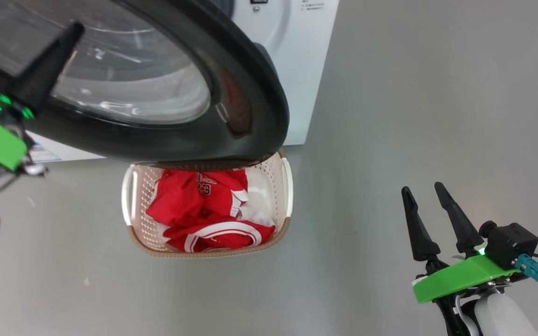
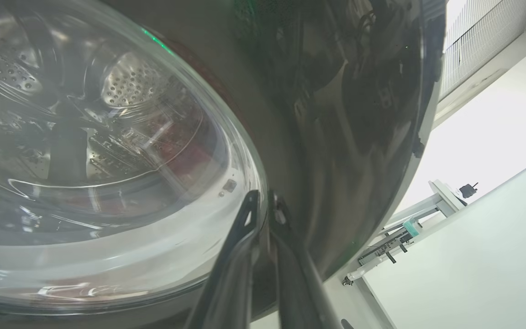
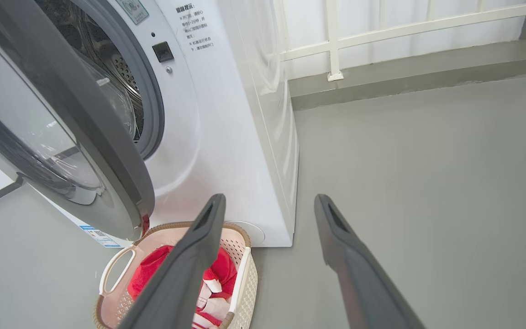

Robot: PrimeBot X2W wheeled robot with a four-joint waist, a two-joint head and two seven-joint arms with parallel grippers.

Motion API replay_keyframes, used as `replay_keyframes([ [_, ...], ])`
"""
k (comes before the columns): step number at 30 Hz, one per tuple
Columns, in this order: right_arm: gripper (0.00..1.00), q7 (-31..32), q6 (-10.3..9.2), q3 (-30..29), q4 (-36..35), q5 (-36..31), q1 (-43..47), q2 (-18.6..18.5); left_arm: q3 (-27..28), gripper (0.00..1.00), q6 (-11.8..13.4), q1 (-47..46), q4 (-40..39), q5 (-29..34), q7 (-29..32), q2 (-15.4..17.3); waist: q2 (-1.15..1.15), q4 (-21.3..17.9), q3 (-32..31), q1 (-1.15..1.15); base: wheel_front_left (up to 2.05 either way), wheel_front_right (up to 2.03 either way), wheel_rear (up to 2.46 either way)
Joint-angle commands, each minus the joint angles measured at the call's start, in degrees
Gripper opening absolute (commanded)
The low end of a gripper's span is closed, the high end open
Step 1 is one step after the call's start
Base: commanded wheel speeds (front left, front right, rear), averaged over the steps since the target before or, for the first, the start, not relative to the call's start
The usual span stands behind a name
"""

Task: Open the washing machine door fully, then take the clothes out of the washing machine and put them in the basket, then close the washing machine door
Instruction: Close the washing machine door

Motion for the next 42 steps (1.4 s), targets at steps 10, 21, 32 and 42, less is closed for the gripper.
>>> replay_keyframes([
  [10, 1.0, -0.4, 0.35, 0.6, -0.6, -2.3, 0.8, 0.0, 0.6, 0.93, -0.4, 12.9, -5.0, 0.4, -8.6, 5.3, 0.0, 3.2, -3.5, 0.0, 0.0, 0.0, 0.0],
  [21, 1.0, -0.4, 0.35, -0.2, -0.2, -3.5, 2.8, 0.0, -1.1, 1.0, -0.4, 24.6, -4.8, -0.7, -18.1, 3.9, 0.0, 6.2, -5.9, 0.0, 0.0, 0.0, 0.0],
  [32, 1.0, -0.4, 0.35, -1.4, 0.1, -4.2, 5.2, 0.0, -6.4, 1.0, -0.4, 32.5, 0.7, 3.9, -27.5, 3.2, 0.0, 6.4, -8.5, 0.0, 0.0, 0.0, 0.0],
  [42, 1.0, -0.4, 0.35, -3.2, -0.6, -4.3, 6.9, 0.0, -2.9, 1.0, -0.4, 35.6, 7.2, 13.7, -29.7, -1.2, 0.0, 5.7, -9.0, 0.0, 0.0, 0.0, 0.0],
])
